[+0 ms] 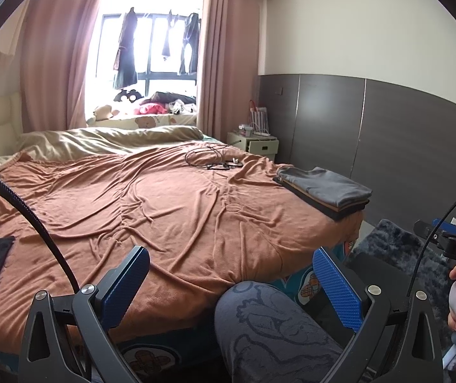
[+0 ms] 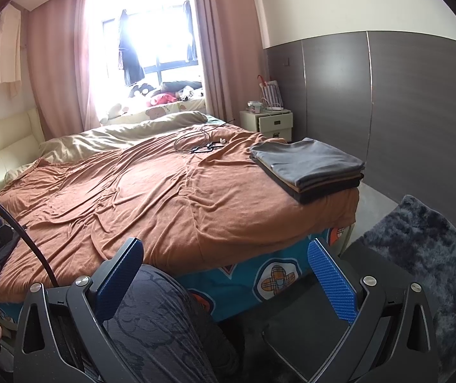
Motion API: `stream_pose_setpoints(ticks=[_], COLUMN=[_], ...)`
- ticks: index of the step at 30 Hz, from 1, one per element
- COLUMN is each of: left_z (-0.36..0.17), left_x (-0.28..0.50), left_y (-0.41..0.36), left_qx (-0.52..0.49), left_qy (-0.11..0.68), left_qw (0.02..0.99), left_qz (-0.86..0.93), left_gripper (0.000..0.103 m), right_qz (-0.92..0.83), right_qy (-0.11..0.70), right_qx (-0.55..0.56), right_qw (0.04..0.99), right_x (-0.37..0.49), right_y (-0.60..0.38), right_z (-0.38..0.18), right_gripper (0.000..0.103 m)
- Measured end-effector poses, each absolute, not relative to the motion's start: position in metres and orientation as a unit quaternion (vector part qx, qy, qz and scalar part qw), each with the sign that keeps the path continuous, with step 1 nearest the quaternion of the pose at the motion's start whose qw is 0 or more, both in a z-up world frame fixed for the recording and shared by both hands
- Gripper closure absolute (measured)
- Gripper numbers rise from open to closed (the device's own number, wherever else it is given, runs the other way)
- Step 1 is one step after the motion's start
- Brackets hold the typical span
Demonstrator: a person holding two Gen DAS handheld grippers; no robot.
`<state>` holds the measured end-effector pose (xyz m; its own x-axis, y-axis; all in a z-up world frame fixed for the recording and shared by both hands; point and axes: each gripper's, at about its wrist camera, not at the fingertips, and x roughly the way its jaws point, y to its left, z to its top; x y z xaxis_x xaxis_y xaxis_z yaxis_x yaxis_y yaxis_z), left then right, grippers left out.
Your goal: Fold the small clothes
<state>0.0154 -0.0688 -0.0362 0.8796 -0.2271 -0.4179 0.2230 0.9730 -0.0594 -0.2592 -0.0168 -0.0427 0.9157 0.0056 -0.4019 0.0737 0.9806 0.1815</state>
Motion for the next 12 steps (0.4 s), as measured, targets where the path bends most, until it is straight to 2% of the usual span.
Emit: stream_pose_setpoints(ticks=[12], left_z=[-0.036], left_x=[0.006], left_y=[-0.054], left_qx=[-0.015], left_qy=[0.208], left_qw=[0.971], left_qz=[-0.115], left_gripper=[0.000], right_qz=[-0.014], right_qy=[0.210], right_qx=[0.088], right_qw=[0.974], right_x=[-0.255], right_y=[-0.005], right_z=[-0.040], right_gripper=[0.000])
